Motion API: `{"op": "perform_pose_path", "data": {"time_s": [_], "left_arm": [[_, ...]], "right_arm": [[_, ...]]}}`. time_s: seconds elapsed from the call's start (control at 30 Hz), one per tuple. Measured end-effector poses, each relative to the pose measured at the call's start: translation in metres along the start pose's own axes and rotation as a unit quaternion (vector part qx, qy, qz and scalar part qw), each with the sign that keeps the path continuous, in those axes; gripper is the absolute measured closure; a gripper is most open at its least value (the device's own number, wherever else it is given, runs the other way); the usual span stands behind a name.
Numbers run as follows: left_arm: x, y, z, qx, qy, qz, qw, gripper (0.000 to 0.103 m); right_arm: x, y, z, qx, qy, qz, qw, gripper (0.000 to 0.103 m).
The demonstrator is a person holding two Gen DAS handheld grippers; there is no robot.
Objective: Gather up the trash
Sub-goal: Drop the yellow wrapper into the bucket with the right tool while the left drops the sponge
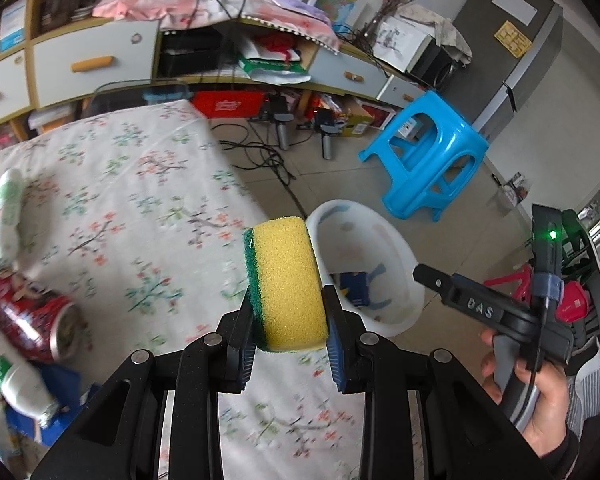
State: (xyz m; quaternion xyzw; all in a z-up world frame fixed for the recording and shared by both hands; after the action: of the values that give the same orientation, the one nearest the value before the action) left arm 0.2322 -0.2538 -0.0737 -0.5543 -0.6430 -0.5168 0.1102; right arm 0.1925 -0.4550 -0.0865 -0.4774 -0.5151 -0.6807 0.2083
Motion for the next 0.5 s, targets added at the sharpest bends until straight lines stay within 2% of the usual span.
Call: {"op": "perform_pose_path", "data": {"time_s": [0.43, 0.5], "left_arm": [[-0.048, 0.026, -0.042, -0.035, -0.011, -0.005, 0.9993, 0.071], [-0.054, 0.028, -0.046, -0.042, -0.010, -0.006, 0.9990, 0.069]], "right_arm": [[0.020, 0.004, -0.049, -0.030, -0.006, -0.014, 0.999, 0.023], [0.022, 0.004, -0.053, -0.035, -0.006, -0.015, 0.999, 0.023]]}}
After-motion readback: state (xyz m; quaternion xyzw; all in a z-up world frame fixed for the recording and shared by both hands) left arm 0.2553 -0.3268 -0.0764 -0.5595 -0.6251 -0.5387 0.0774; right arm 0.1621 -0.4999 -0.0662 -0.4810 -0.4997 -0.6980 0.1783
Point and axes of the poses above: each gripper's, at about its wrist camera, not at the fingertips, and x roughly against the way its jaws point, z to its left, y to its top, the point moved 10 cm from there along -x, roughly the way its jaws point, and after that the axes turned 6 degrees about -y, right-handed, at the moved point
